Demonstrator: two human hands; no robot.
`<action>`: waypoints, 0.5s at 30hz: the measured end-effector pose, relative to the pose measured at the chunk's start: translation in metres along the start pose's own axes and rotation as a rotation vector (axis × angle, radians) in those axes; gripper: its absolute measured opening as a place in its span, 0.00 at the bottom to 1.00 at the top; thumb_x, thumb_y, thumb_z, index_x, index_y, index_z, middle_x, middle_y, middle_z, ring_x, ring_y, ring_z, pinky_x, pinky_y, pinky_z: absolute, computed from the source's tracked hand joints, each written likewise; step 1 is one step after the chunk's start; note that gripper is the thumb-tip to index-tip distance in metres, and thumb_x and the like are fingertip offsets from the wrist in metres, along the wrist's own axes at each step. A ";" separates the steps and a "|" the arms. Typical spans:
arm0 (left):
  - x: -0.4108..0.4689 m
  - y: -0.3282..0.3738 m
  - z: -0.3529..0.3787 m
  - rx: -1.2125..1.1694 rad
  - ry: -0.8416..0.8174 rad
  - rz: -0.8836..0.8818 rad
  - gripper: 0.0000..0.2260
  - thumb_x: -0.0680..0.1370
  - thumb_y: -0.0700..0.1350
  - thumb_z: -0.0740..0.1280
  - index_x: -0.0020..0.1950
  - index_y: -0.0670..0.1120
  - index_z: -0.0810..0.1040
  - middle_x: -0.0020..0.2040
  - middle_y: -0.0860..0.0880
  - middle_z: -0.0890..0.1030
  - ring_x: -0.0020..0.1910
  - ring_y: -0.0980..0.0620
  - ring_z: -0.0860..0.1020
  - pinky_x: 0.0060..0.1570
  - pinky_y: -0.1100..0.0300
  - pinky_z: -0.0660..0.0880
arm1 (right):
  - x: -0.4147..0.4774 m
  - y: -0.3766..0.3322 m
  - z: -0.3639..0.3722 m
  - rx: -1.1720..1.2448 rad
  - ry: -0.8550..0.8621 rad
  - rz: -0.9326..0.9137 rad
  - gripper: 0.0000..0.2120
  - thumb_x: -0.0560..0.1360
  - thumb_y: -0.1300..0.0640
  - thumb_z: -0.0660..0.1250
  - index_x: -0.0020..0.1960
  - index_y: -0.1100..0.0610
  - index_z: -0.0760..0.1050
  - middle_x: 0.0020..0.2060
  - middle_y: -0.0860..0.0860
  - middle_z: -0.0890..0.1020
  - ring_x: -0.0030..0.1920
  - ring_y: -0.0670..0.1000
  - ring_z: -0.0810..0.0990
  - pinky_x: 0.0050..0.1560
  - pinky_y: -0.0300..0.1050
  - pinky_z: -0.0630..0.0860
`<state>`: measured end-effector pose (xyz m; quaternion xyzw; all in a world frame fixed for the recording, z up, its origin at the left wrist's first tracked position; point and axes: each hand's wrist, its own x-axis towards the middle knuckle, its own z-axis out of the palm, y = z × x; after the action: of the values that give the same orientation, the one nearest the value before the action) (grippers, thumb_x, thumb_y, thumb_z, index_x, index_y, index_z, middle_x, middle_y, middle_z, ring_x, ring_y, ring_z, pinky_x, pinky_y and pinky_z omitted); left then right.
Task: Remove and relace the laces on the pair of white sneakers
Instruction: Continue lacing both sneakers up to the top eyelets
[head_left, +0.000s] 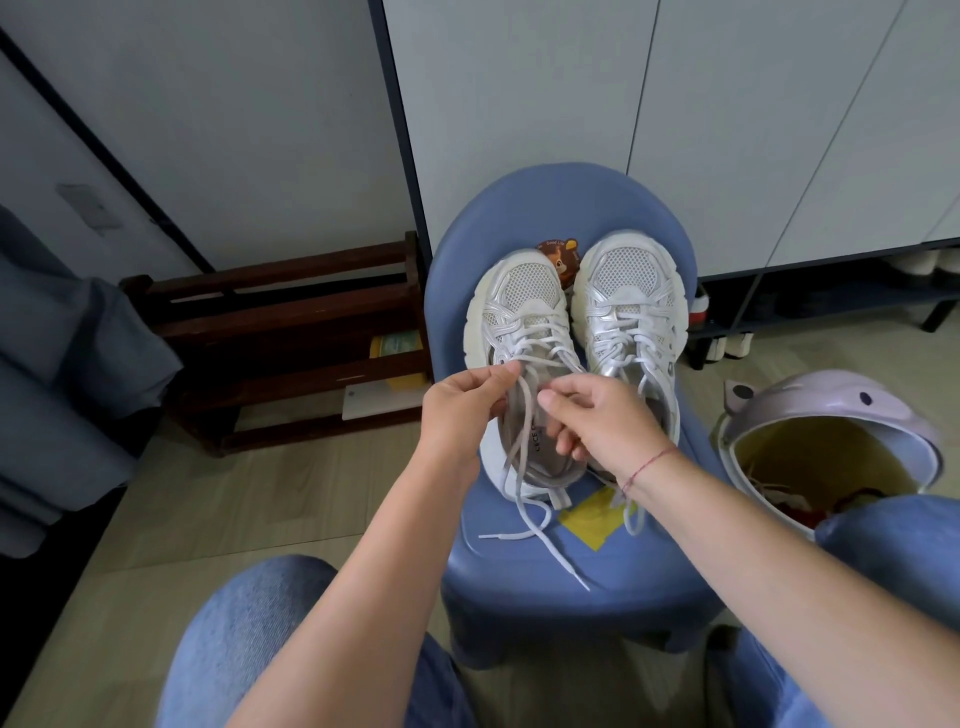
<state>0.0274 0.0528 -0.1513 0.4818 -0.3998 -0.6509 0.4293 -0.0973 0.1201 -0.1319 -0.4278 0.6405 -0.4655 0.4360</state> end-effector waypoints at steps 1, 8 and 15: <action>-0.001 0.000 0.000 -0.001 -0.003 0.004 0.04 0.75 0.40 0.74 0.43 0.40 0.83 0.39 0.45 0.83 0.39 0.51 0.80 0.48 0.61 0.79 | 0.000 0.001 0.003 0.021 0.021 -0.004 0.09 0.80 0.61 0.61 0.59 0.58 0.74 0.29 0.52 0.78 0.23 0.46 0.74 0.23 0.36 0.70; -0.002 0.001 -0.001 0.012 -0.001 0.010 0.05 0.75 0.41 0.74 0.46 0.39 0.83 0.40 0.44 0.83 0.39 0.51 0.79 0.48 0.62 0.79 | 0.006 0.000 0.014 0.278 -0.034 0.115 0.08 0.81 0.61 0.59 0.45 0.58 0.73 0.24 0.50 0.73 0.19 0.46 0.67 0.20 0.35 0.61; -0.017 0.004 0.005 0.380 0.152 0.264 0.07 0.76 0.47 0.73 0.47 0.45 0.80 0.43 0.46 0.82 0.40 0.53 0.77 0.45 0.60 0.74 | -0.006 -0.028 -0.021 0.553 -0.330 0.212 0.08 0.70 0.55 0.66 0.42 0.61 0.74 0.23 0.49 0.66 0.18 0.42 0.60 0.20 0.32 0.53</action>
<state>0.0266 0.0683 -0.1413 0.5451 -0.5410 -0.4640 0.4414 -0.1117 0.1251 -0.1002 -0.2939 0.4518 -0.4979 0.6794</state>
